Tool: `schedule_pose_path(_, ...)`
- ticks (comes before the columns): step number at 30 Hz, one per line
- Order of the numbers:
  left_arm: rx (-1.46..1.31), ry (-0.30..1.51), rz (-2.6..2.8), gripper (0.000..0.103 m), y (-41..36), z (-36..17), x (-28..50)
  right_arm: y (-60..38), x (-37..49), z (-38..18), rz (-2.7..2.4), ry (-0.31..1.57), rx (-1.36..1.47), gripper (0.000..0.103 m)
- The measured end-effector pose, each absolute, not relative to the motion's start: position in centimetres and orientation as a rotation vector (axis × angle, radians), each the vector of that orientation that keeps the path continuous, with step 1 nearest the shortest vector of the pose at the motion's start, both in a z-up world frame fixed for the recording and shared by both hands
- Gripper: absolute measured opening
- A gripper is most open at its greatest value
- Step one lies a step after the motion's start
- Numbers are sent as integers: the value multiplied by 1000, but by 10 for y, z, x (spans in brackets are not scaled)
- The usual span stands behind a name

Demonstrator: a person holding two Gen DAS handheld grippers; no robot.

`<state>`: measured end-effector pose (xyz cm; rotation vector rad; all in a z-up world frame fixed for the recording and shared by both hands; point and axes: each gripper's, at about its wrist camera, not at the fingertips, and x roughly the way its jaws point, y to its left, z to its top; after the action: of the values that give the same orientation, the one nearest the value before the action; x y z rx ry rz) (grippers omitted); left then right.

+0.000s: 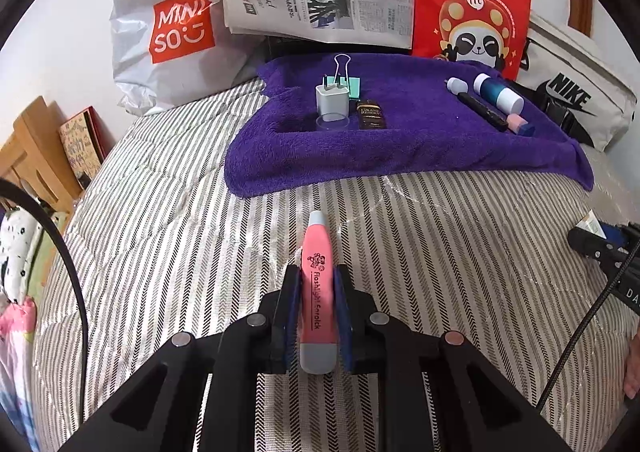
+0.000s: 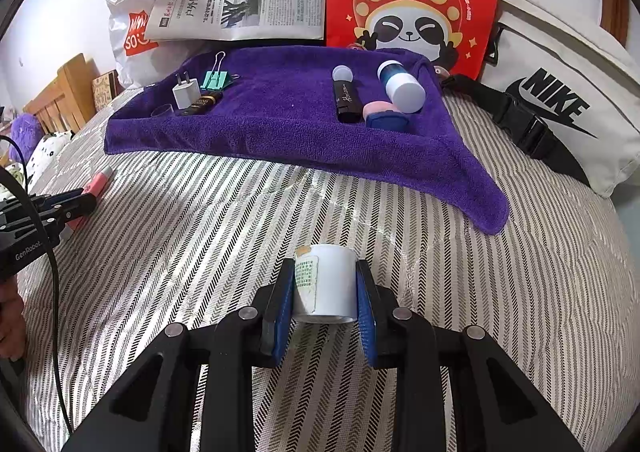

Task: Organize rigid objects
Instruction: 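Carry the pink highlighter toward the towel with the left gripper while the right holds the white jar, then lower the highlighter onto the towel beside the bottle and open the left gripper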

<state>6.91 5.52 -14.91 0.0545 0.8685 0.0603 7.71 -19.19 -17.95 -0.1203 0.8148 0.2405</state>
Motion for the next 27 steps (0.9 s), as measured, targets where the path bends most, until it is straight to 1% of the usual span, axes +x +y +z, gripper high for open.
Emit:
schedule_pose_path(7,-14,871,18,17,60,-136,71,-198,82,-163,292,829,-83,29)
schedule_pose_path(14,-29,863,-19,17,61,-104,87,-199,98,-121,319,772,-60,29)
schedule_pose_path(21,-53,860,-88,17,42,-82,132,-203,114,-97,327,751,-68,29)
schedule_pose_path(27,-69,900,-136,17,25,-88,173,-210,132,-100,323,775,-80,29)
